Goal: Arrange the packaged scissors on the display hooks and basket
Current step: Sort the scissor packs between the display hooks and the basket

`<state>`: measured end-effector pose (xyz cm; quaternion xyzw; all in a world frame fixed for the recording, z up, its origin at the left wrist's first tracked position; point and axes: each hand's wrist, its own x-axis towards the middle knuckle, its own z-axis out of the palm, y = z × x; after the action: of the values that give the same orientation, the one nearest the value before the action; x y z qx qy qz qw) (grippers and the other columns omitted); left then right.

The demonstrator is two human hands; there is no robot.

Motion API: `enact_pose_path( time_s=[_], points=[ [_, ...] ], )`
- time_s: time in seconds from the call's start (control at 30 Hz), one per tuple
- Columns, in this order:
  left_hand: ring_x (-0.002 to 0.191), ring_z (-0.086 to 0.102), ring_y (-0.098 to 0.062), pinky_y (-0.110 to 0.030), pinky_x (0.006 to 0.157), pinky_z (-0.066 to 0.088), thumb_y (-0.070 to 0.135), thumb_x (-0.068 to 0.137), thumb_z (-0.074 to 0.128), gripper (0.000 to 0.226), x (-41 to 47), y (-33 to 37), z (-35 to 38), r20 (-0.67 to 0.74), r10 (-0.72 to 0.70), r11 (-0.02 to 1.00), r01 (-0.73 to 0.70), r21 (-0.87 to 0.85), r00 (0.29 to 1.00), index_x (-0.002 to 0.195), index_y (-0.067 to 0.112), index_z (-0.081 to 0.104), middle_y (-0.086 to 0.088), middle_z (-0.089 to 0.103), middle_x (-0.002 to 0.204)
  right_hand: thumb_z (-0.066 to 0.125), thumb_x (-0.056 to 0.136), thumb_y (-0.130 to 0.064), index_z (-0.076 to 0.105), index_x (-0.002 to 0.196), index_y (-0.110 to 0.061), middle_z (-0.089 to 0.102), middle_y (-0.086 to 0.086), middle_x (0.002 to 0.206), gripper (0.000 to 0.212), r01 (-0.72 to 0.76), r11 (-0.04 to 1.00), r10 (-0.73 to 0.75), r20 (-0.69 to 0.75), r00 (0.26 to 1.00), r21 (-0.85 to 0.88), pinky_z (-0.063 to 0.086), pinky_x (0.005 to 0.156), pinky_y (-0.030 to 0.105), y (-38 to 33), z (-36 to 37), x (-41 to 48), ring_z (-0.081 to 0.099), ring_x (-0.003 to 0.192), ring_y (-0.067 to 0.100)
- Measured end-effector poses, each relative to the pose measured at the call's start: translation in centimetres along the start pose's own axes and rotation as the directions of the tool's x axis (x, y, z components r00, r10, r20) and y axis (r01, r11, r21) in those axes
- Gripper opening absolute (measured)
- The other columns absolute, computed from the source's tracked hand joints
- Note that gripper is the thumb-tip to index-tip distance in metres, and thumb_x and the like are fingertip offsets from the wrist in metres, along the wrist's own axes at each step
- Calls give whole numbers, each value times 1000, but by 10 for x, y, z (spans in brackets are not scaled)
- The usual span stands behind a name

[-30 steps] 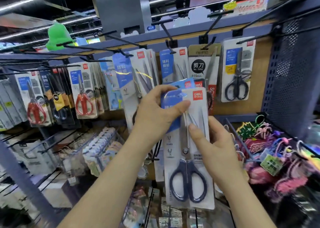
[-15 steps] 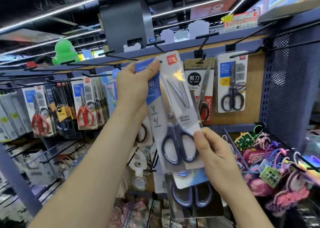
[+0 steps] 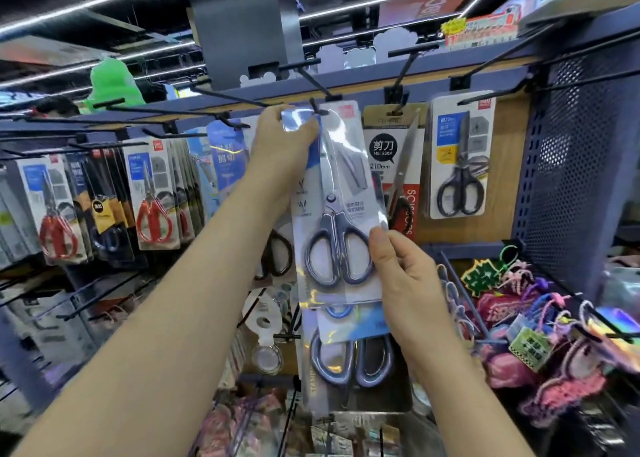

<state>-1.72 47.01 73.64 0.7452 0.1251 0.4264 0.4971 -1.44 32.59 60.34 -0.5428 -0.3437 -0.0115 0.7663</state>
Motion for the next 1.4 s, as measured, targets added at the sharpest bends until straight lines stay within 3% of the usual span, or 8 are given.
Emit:
enact_pose_path(
  time_s=[0.1, 0.33, 0.57, 0.77, 0.83, 0.93, 1.03, 1.4],
  points=[
    [100, 66, -15, -33, 85, 55, 14, 86, 66, 67, -40, -31, -9, 124, 54, 995, -63, 73, 991, 137, 40, 31, 2, 65, 119, 49, 98, -40, 47, 78, 5, 32, 8, 70, 49, 11, 1000, -13, -75, 997, -23, 24, 60, 33, 9, -1, 12, 29, 65, 16],
    [74, 56, -16, -33, 71, 43, 23, 92, 66, 62, -55, -61, -9, 34, 106, 900, -111, 421, 994, 146, 36, 41, 0, 57, 76, 60, 96, -34, 55, 72, -27, 42, -16, 57, 26, -14, 968, -50, -246, 968, -251, 30, 55, 21, 37, -29, 25, 35, 56, 3],
    [112, 55, -38, -40, 82, 41, 7, 95, 55, 75, -5, -64, 26, 187, 85, 322, -205, 924, 979, 156, 10, 12, -22, 56, 124, 66, 92, -17, 58, 79, -26, 56, -6, 74, 18, -14, 960, -83, -331, 940, -281, 39, 60, 16, 47, -61, 25, 46, 65, 5],
    [107, 57, -40, -45, 81, 46, 1, 92, 50, 70, 4, -82, 37, 249, 58, 167, -256, 952, 967, 151, 1, 13, -22, 54, 122, 69, 87, -24, 57, 100, -38, 74, 5, 92, 23, -46, 995, 22, -245, 969, -91, 55, 68, 35, 40, -71, 17, 68, 77, 17],
    [111, 56, -39, -45, 83, 44, 5, 93, 50, 58, -9, -78, 32, 272, 158, 226, -303, 926, 949, 147, 5, 28, -18, 53, 126, 70, 78, -29, 53, 112, -40, 77, 4, 93, 40, -82, 997, 80, -214, 973, 2, 59, 69, 40, 35, -70, 12, 73, 80, 22],
    [102, 62, -30, -40, 82, 45, 16, 96, 53, 28, -47, -78, 29, 223, 334, 640, -394, 660, 916, 122, 16, 62, -7, 67, 114, 72, 75, -28, 45, 127, -42, 77, 8, 92, 60, -97, 994, 104, -189, 977, 47, 59, 74, 44, 32, -71, 5, 74, 81, 27],
    [78, 63, -15, -35, 74, 52, 39, 89, 65, 11, -91, -84, 32, 246, 110, 954, -172, 247, 963, 98, 37, 71, 7, 71, 90, 75, 72, -27, 43, 130, -44, 76, 11, 89, 68, -90, 995, 98, -170, 981, 50, 59, 73, 43, 31, -69, -1, 73, 79, 27],
    [77, 72, -13, -30, 71, 58, 5, 83, 74, 16, -129, -104, 48, 124, -198, 953, 221, -209, 972, 93, 17, 69, 2, 76, 84, 76, 79, -28, 65, 111, -31, 74, 5, 92, 34, -185, 983, 185, -24, 982, 14, 55, 71, 25, 35, -74, -21, 70, 82, 13]
  ],
)
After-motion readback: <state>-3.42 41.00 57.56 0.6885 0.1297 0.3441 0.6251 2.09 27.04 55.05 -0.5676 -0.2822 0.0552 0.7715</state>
